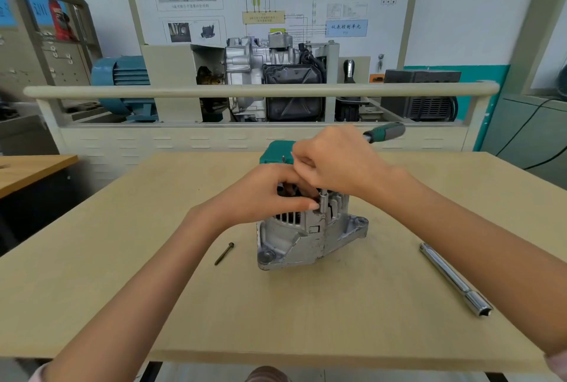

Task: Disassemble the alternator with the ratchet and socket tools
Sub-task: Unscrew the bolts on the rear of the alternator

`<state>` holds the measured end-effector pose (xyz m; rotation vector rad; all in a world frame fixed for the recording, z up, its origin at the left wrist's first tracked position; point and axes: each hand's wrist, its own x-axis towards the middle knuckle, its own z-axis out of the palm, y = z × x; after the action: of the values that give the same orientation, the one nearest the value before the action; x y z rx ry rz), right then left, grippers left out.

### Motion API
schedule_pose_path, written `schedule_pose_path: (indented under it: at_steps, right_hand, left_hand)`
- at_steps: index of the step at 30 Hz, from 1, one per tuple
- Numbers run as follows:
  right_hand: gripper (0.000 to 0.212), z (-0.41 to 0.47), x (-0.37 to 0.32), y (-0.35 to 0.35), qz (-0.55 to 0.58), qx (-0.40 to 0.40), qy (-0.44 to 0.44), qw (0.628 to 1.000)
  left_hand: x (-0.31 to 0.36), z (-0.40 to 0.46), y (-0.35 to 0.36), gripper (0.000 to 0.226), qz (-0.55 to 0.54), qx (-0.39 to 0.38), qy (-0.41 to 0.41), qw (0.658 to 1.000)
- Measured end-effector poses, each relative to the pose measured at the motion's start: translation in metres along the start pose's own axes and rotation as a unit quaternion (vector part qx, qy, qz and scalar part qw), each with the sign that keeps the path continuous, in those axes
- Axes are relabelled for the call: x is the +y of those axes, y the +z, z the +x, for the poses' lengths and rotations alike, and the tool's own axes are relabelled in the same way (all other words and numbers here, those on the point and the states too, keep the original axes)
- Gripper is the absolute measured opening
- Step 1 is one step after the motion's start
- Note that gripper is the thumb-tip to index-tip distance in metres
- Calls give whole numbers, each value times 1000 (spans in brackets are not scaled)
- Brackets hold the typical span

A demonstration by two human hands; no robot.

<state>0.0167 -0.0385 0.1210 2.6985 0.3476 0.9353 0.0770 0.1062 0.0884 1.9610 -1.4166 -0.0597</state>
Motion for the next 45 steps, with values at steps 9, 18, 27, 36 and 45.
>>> schedule_pose_path:
  at_steps: [9,18,27,36,45]
  right_hand:
    - [34,0,-3,2,98,71,-38,992]
    - [40,9,-24,1,-17,-1,138,990]
    - [47,6,-34,2,-70,41,155,984]
    - [33,3,-24,6,119,132,43,983]
    - [33,20,-26,13,204,140,-58,967]
  left_hand:
    - [3,4,-6,5,-17,-38,-15,999]
    - [-3,7,1,12,-59,15,-50,997]
    - [-6,2,4,15,-27,34,-60,997]
    - [-14,0,1,26,-41,54,-28,997]
    - [-19,5,-8,25,-129,-26,4,991]
